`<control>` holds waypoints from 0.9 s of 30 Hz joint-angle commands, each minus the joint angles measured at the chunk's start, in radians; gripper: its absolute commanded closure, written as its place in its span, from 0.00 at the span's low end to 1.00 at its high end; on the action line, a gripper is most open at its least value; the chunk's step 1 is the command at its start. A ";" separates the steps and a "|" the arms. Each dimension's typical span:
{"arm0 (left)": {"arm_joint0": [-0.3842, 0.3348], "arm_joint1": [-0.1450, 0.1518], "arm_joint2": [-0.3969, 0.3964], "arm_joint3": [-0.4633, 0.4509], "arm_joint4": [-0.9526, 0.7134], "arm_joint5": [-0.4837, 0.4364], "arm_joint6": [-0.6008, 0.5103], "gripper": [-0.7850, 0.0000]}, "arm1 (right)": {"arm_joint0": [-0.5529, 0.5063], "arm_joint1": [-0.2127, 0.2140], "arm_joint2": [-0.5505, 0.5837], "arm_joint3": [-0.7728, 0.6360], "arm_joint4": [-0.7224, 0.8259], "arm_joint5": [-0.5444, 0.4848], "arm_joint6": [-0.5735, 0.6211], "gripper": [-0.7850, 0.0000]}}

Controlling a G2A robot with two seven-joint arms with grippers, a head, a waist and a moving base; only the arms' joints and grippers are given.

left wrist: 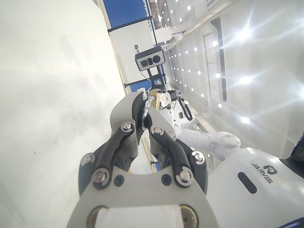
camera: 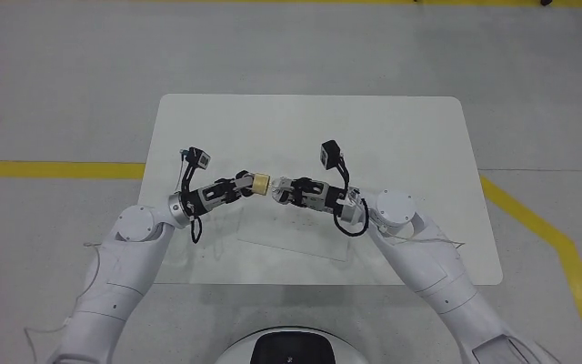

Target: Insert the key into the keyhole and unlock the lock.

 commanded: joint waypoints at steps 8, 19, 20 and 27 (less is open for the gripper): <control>-0.003 0.001 0.007 0.001 0.025 -0.014 0.022 1.00 | -0.004 -0.006 0.006 0.015 0.029 0.023 0.015 1.00; 0.011 0.006 0.000 -0.016 0.042 -0.068 0.051 1.00 | 0.003 -0.031 0.008 0.088 0.295 0.142 0.074 1.00; 0.013 0.006 -0.001 -0.018 0.045 -0.073 0.052 1.00 | 0.005 -0.034 0.006 0.095 0.309 0.151 0.077 1.00; 0.022 0.010 -0.003 -0.035 0.084 -0.104 0.071 1.00 | 0.021 -0.044 0.001 0.130 0.374 0.216 0.097 1.00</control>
